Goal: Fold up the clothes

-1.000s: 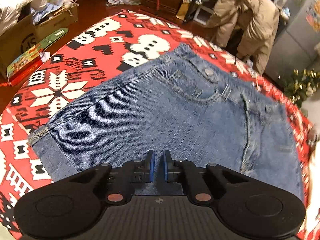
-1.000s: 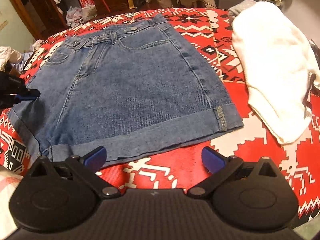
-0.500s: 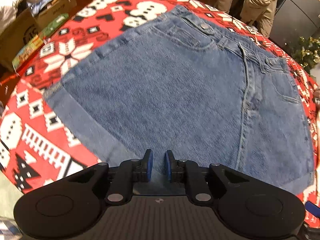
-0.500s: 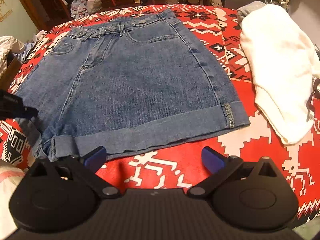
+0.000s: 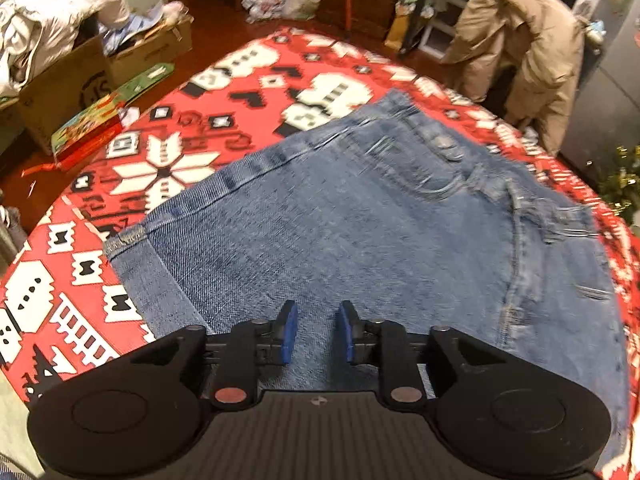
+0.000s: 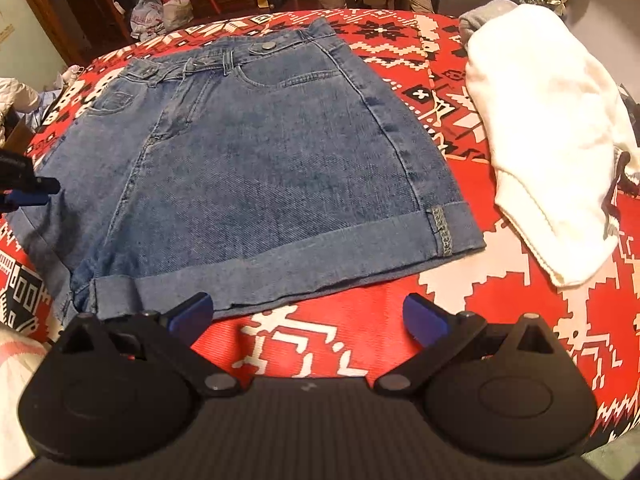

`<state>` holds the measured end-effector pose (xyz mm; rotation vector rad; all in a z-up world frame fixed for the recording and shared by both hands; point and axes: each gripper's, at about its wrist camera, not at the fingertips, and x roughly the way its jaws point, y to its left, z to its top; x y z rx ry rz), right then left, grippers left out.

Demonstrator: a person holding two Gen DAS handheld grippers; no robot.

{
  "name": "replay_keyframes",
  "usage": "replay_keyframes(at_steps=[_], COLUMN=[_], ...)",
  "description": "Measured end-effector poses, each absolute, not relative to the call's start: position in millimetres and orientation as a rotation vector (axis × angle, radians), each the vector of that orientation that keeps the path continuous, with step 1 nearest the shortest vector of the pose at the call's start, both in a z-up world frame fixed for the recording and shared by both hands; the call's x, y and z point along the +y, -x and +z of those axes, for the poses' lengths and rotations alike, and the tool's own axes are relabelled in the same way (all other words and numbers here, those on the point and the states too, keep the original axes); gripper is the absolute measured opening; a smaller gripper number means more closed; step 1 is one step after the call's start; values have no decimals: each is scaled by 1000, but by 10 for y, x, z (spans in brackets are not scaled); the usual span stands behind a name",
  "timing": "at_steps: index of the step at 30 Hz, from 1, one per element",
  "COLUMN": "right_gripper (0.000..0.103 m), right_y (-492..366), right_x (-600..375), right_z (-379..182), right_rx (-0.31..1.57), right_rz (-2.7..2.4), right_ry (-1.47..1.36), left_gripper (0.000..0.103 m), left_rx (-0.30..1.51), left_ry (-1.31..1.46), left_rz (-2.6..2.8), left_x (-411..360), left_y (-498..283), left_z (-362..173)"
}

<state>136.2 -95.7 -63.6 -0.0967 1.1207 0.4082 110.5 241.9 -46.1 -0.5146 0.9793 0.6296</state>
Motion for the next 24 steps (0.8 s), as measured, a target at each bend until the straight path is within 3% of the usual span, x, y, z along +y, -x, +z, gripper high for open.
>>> replay_keyframes(at_steps=[4, 9, 13, 24], right_gripper=[102, 102, 102, 102], right_y=[-1368, -1366, -1352, -1388], right_x=[-953, -930, -886, -884], right_z=[-639, -689, -756, -734], right_rx=[1123, 1148, 1175, 1184], right_rz=[407, 416, 418, 474], right_ry=[99, 115, 145, 154], left_gripper=[31, 31, 31, 33], left_rx=[1023, 985, 945, 1054], left_ry=[500, 622, 519, 396], left_rz=[632, 502, 457, 357], left_x=[2382, 2320, 2163, 1873], left_y=[-1093, -927, -1027, -1199], left_z=[-495, -422, -346, -472])
